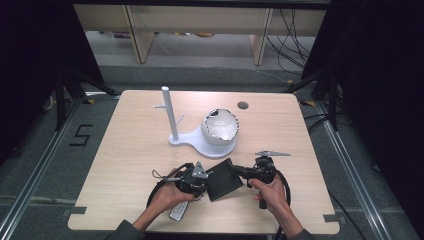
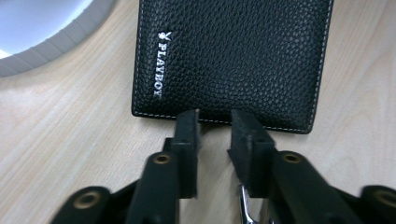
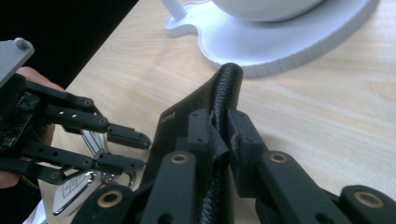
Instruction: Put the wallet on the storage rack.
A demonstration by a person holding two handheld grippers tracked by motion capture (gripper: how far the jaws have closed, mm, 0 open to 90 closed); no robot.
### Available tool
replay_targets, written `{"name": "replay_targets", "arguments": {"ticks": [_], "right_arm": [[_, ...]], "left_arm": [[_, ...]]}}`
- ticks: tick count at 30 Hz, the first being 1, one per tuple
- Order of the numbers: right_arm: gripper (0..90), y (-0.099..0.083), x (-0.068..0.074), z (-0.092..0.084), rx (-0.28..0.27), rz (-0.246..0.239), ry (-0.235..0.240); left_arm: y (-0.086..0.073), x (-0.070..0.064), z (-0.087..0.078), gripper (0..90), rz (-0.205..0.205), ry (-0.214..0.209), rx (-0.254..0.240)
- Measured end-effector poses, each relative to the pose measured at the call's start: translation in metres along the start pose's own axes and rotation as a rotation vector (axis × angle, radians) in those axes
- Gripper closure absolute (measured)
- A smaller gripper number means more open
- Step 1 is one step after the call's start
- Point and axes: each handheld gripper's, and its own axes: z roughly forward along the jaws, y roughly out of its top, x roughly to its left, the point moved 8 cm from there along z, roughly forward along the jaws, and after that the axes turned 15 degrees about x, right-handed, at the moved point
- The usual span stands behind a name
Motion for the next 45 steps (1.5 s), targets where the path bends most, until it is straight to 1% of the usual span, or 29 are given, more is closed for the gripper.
{"name": "replay_targets", "arguments": {"ticks": [1,2,3,6,7,8,10,11,12,14,15,17,18,20,21,22,24,25,26,28,31,34,35,37,38,39,41,42,45], "right_arm": [[81.7,0.001,0.003,-0.001,-0.002,-0.006,0.014],[81.8,0.002,0.005,-0.002,-0.005,-0.015,0.009],[81.8,0.005,0.002,-0.002,-0.013,-0.065,-0.018],[82.3,0.008,0.012,-0.005,-0.013,-0.070,-0.001],[82.4,0.009,0.013,-0.006,-0.017,-0.093,-0.003],[82.6,0.009,0.019,-0.008,-0.006,-0.063,0.007],[82.8,0.013,0.021,-0.011,-0.016,-0.126,-0.004],[83.0,0.015,0.025,-0.014,-0.016,-0.135,0.002],[83.1,0.015,0.030,-0.016,-0.007,-0.117,0.007],[83.2,0.019,0.035,-0.021,-0.011,-0.147,0.005],[83.3,0.021,0.037,-0.024,-0.010,-0.142,0.006],[83.4,0.026,0.037,-0.029,-0.010,-0.187,-0.017],[83.4,0.028,0.040,-0.032,-0.006,-0.184,-0.021],[83.5,0.032,0.041,-0.038,-0.008,-0.212,-0.030],[83.5,0.034,0.044,-0.042,-0.009,-0.194,-0.028],[83.5,0.037,0.043,-0.045,-0.018,-0.219,-0.036],[83.5,0.041,0.046,-0.052,-0.019,-0.204,-0.033],[83.5,0.044,0.045,-0.056,-0.027,-0.225,-0.040],[83.5,0.045,0.049,-0.059,-0.020,-0.199,-0.036],[83.5,0.054,0.047,-0.066,-0.047,-0.236,-0.059],[83.5,0.061,0.050,-0.078,-0.057,-0.226,-0.060],[83.5,0.072,0.047,-0.088,-0.096,-0.256,-0.077],[83.5,0.073,0.048,-0.091,-0.089,-0.234,-0.073],[83.5,0.079,0.047,-0.096,-0.109,-0.241,-0.086],[83.5,0.081,0.048,-0.097,-0.099,-0.218,-0.077],[83.5,0.084,0.045,-0.099,-0.110,-0.236,-0.089],[83.5,0.087,0.044,-0.102,-0.102,-0.218,-0.095],[83.5,0.091,0.040,-0.102,-0.115,-0.245,-0.112],[83.5,0.098,0.038,-0.106,-0.113,-0.218,-0.110]], "left_arm": [[0.000,-0.001,-0.002,67.5,-0.023,-0.007,-0.021],[-0.001,0.000,-0.007,65.2,-0.017,-0.002,-0.021],[-0.003,0.001,-0.012,62.9,-0.025,0.003,-0.031],[-0.012,0.002,-0.025,59.7,-0.028,0.013,-0.061],[-0.016,0.003,-0.030,58.6,-0.032,0.010,-0.069],[-0.021,0.003,-0.035,57.3,-0.040,0.007,-0.074],[-0.031,0.007,-0.045,55.1,-0.056,0.017,-0.087],[-0.036,0.007,-0.049,54.4,-0.071,0.010,-0.096],[-0.040,0.009,-0.053,53.7,-0.074,0.011,-0.105],[-0.050,0.014,-0.059,53.5,-0.084,0.022,-0.099],[-0.055,0.017,-0.061,53.2,-0.087,0.031,-0.101],[-0.063,0.021,-0.064,52.3,-0.115,0.029,-0.110],[-0.066,0.021,-0.065,51.8,-0.135,0.023,-0.119],[-0.073,0.024,-0.069,51.1,-0.138,0.035,-0.121],[-0.076,0.026,-0.071,50.7,-0.146,0.046,-0.120],[-0.079,0.028,-0.073,50.4,-0.152,0.060,-0.136],[-0.085,0.028,-0.076,51.2,-0.165,0.070,-0.143],[-0.089,0.028,-0.076,50.9,-0.162,0.062,-0.142],[-0.093,0.028,-0.077,50.4,-0.172,0.067,-0.142],[-0.100,0.029,-0.078,48.3,-0.190,0.073,-0.145],[-0.110,0.029,-0.084,47.2,-0.210,0.089,-0.163],[-0.118,0.025,-0.088,45.4,-0.219,0.085,-0.165],[-0.120,0.024,-0.088,44.0,-0.228,0.082,-0.164],[-0.127,0.025,-0.087,41.6,-0.228,0.086,-0.148],[-0.129,0.024,-0.085,41.1,-0.245,0.085,-0.153],[-0.131,0.025,-0.085,40.1,-0.243,0.088,-0.148],[-0.135,0.025,-0.083,37.7,-0.250,0.094,-0.151],[-0.136,0.026,-0.083,37.1,-0.248,0.099,-0.156],[-0.141,0.025,-0.081,35.0,-0.263,0.101,-0.151]]}}
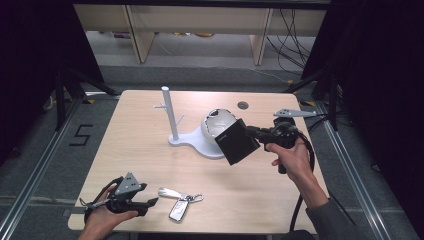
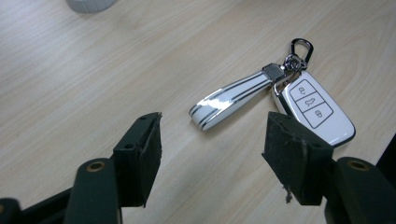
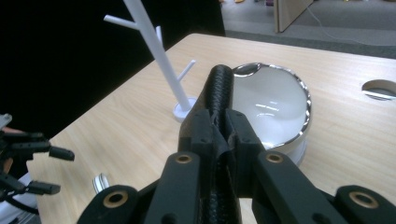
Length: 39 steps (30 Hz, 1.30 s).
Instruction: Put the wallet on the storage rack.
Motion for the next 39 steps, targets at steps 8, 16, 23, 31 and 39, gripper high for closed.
{"name": "replay_targets", "arguments": {"ticks": [8,16,23,31,39], "right_arm": [[83.5,0.022,-0.018,-0.005,-0.029,0.026,-0.040],[83.5,0.044,-0.037,-0.001,-0.046,0.050,-0.096],[83.5,0.056,-0.048,0.010,-0.038,0.092,-0.107],[83.5,0.070,-0.058,0.024,-0.041,0.144,-0.116],[83.5,0.072,-0.068,0.038,-0.043,0.158,-0.120]], "left_arm": [[-0.012,0.007,-0.002,31.9,-0.053,0.000,-0.023],[-0.020,0.008,0.001,30.2,-0.061,-0.012,-0.007],[-0.021,0.008,0.001,29.5,-0.067,-0.022,-0.002],[-0.026,0.015,0.002,29.5,-0.086,-0.028,-0.001],[-0.030,0.016,0.004,29.2,-0.100,-0.039,0.007]]}}
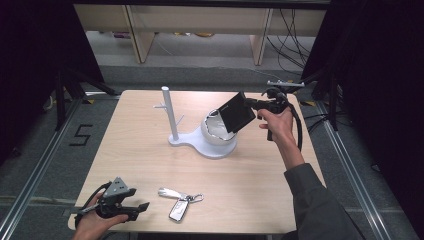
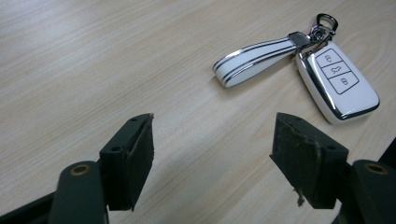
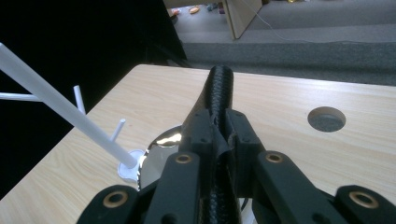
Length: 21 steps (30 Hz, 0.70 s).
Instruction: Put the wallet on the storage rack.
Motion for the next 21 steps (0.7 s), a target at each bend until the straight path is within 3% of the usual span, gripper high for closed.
{"name": "replay_targets", "arguments": {"ticks": [1,3,7,12,15,16,17,19,21], "right_arm": [[83.5,-0.001,0.001,0.001,0.009,0.026,0.004],[83.4,0.000,-0.004,0.004,0.002,0.000,-0.010],[83.4,-0.001,-0.005,0.009,0.006,0.040,0.001],[83.4,-0.002,-0.010,0.016,0.011,0.036,-0.005],[83.4,-0.006,-0.008,0.022,0.028,0.060,0.006],[83.4,-0.005,-0.009,0.023,0.023,0.040,-0.005],[83.4,-0.006,-0.007,0.025,0.023,0.060,0.006],[83.4,-0.006,-0.008,0.029,0.021,0.043,0.008],[83.4,-0.009,-0.005,0.034,0.039,0.074,0.024]], "left_arm": [[-0.001,0.002,0.000,29.2,0.009,0.007,0.009],[-0.002,0.002,0.000,29.2,-0.009,0.003,0.011],[-0.002,0.002,0.000,29.2,-0.004,0.002,0.010],[-0.003,0.001,0.001,29.2,0.003,0.000,0.012],[-0.003,0.002,0.001,29.2,-0.005,0.001,0.016],[-0.003,0.003,0.001,29.2,-0.002,0.005,0.014],[-0.003,0.002,0.002,29.2,-0.008,0.002,0.018],[-0.004,0.002,0.001,29.2,0.003,0.004,0.019],[-0.004,0.002,0.002,29.2,0.001,0.007,0.025]]}}
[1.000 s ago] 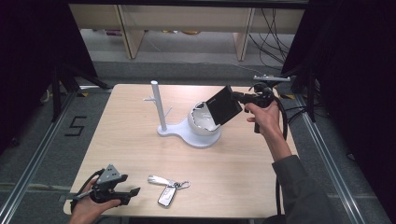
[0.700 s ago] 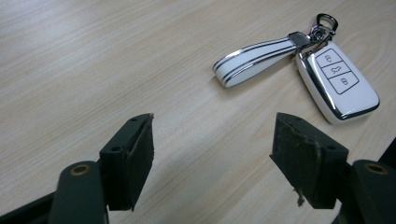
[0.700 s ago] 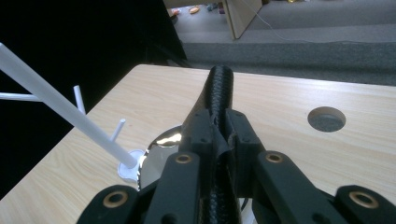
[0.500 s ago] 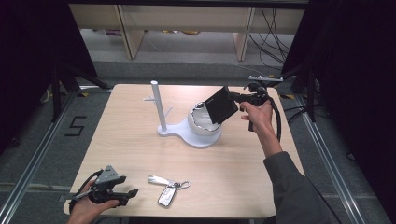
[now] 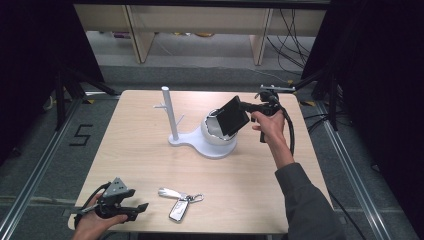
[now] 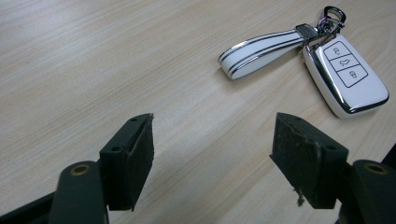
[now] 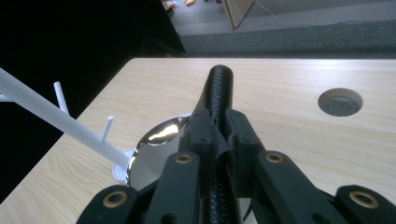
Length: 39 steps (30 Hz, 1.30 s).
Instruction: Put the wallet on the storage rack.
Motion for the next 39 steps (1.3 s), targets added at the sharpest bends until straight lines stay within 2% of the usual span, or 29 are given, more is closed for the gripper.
{"name": "replay_targets", "arguments": {"ticks": [2,3,4,5,9,10,11,14,17,18,19,21,22,23,24,25,26,27,29,31,32,34,35,39], "right_arm": [[83.3,-0.002,-0.002,0.007,0.008,-0.029,-0.003],[83.1,-0.005,0.000,0.011,0.021,-0.005,0.003],[83.1,-0.007,-0.002,0.015,0.022,-0.023,0.001],[83.0,-0.009,-0.001,0.019,0.031,-0.004,0.010],[80.9,-0.015,-0.003,0.032,0.058,-0.015,0.023],[78.9,-0.016,-0.004,0.034,0.051,-0.022,0.023],[77.1,-0.016,-0.003,0.034,0.060,-0.006,0.024],[64.3,-0.018,-0.005,0.033,0.083,0.007,0.021],[52.0,-0.019,-0.013,0.028,0.084,-0.005,-0.038],[49.9,-0.019,-0.013,0.025,0.081,0.009,-0.033],[48.6,-0.019,-0.016,0.021,0.071,-0.015,-0.043],[45.1,-0.019,-0.016,0.013,0.050,-0.002,-0.056],[44.1,-0.020,-0.017,0.010,0.044,-0.021,-0.054],[43.1,-0.023,-0.014,0.005,0.043,0.005,-0.044],[42.9,-0.023,-0.016,0.003,0.031,-0.028,-0.051],[42.7,-0.025,-0.015,0.000,0.029,-0.023,-0.053],[42.2,-0.029,-0.015,-0.004,0.028,-0.038,-0.065],[41.9,-0.033,-0.016,-0.007,0.029,-0.075,-0.092],[41.2,-0.040,-0.013,-0.011,0.032,-0.084,-0.106],[40.6,-0.048,-0.012,-0.015,0.030,-0.120,-0.106],[39.9,-0.054,-0.009,-0.017,0.023,-0.105,-0.097],[39.9,-0.063,-0.008,-0.020,0.015,-0.107,-0.095],[39.7,-0.066,-0.009,-0.021,0.015,-0.132,-0.094],[38.6,-0.082,-0.004,-0.026,0.006,-0.159,-0.096]], "left_arm": [[-0.001,0.000,0.000,29.2,0.013,0.001,0.009],[0.000,-0.001,0.001,29.2,0.007,-0.011,-0.001],[0.000,-0.001,0.002,29.2,0.004,-0.010,-0.001],[-0.001,-0.002,0.002,29.2,0.003,-0.012,0.000],[-0.001,-0.001,0.003,29.2,0.008,-0.004,0.010],[-0.002,-0.001,0.003,29.2,0.008,-0.002,0.013],[-0.002,-0.001,0.004,29.2,0.000,-0.004,0.014],[-0.002,-0.002,0.004,29.1,0.008,-0.008,0.008],[-0.002,-0.002,0.004,28.3,0.007,-0.004,0.008],[-0.002,-0.002,0.004,27.9,0.009,-0.003,0.009],[-0.002,-0.001,0.004,27.8,0.008,0.001,0.012],[-0.002,0.000,0.003,27.1,0.008,0.007,0.008],[-0.002,0.000,0.003,27.0,0.003,0.001,0.002],[-0.002,0.001,0.003,26.9,0.001,0.003,0.000],[-0.002,0.001,0.002,26.9,0.005,0.006,0.001],[-0.002,0.001,0.001,26.9,0.001,0.004,-0.002],[-0.002,0.001,0.001,26.9,-0.003,0.002,-0.007],[-0.002,0.001,0.001,26.8,-0.003,0.002,-0.007],[-0.002,0.001,0.001,26.8,-0.002,0.006,-0.007],[-0.002,0.000,0.001,26.7,0.000,0.005,-0.002],[-0.002,0.000,0.001,26.6,0.000,0.008,0.000],[-0.002,0.000,0.002,26.6,0.005,0.004,-0.003],[-0.003,-0.001,0.002,26.6,0.004,0.001,0.000],[-0.003,0.000,0.003,26.5,-0.003,0.006,0.002]]}}
